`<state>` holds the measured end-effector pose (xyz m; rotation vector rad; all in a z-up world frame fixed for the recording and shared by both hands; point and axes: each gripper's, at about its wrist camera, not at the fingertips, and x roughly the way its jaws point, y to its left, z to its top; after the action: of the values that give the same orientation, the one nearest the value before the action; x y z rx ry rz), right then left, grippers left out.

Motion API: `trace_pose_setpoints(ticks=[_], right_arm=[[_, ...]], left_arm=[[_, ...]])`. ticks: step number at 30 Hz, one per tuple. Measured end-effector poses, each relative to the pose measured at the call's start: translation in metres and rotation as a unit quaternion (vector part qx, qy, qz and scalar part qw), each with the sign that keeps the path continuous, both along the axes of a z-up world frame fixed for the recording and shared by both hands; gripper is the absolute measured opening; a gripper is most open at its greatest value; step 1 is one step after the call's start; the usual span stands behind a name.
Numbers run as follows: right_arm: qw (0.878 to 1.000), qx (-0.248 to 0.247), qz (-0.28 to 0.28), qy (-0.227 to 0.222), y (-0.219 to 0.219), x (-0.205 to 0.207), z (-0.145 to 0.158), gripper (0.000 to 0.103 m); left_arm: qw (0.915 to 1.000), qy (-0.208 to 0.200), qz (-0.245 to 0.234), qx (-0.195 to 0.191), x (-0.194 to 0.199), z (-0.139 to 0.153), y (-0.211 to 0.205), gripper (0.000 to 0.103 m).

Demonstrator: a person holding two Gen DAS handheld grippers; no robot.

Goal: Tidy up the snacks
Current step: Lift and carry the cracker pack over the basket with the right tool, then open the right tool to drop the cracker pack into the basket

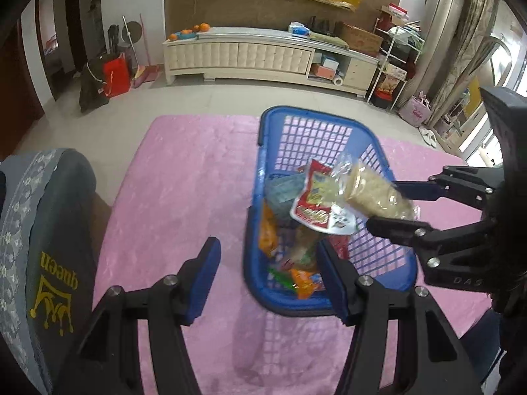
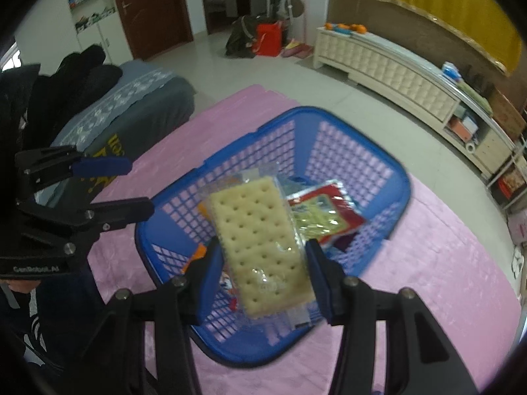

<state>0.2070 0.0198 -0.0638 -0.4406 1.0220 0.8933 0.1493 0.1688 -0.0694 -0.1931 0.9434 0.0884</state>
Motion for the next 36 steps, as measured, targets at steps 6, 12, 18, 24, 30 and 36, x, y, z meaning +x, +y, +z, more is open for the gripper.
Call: trace_pose_setpoints(ticks=[6, 12, 18, 24, 30, 36], right_arm=[[0.999, -0.023, 0.026, 0.019, 0.032, -0.010, -0.022, 0.055], [0.997, -0.061, 0.047, 0.029, 0.054, -0.015, -0.042, 0.055], [0.995, -0.083, 0.044, 0.040, 0.063, -0.013, -0.056, 0.055], [0.995, -0.085, 0.040, 0.043, 0.063, -0.011, -0.055, 0.055], [0.996, -0.073, 0.023, 0.054, 0.052, -0.010, -0.052, 0.056], [0.998, -0.037, 0.019, 0.038, 0.032, -0.017, -0.032, 0.071]], left_arm=[[0.9999, 0.009, 0.003, -0.012, -0.006, -0.017, 0.017, 0.058], [0.9996, 0.017, 0.003, -0.024, -0.008, -0.032, 0.028, 0.058], [0.9992, 0.009, 0.000, -0.038, -0.009, -0.032, 0.035, 0.058], [0.9993, 0.002, -0.008, -0.038, -0.013, -0.030, 0.033, 0.058], [0.9994, -0.004, -0.010, -0.034, -0.018, -0.024, 0.026, 0.058], [0.9995, -0.011, -0.012, -0.027, -0.024, -0.014, 0.014, 0.058]])
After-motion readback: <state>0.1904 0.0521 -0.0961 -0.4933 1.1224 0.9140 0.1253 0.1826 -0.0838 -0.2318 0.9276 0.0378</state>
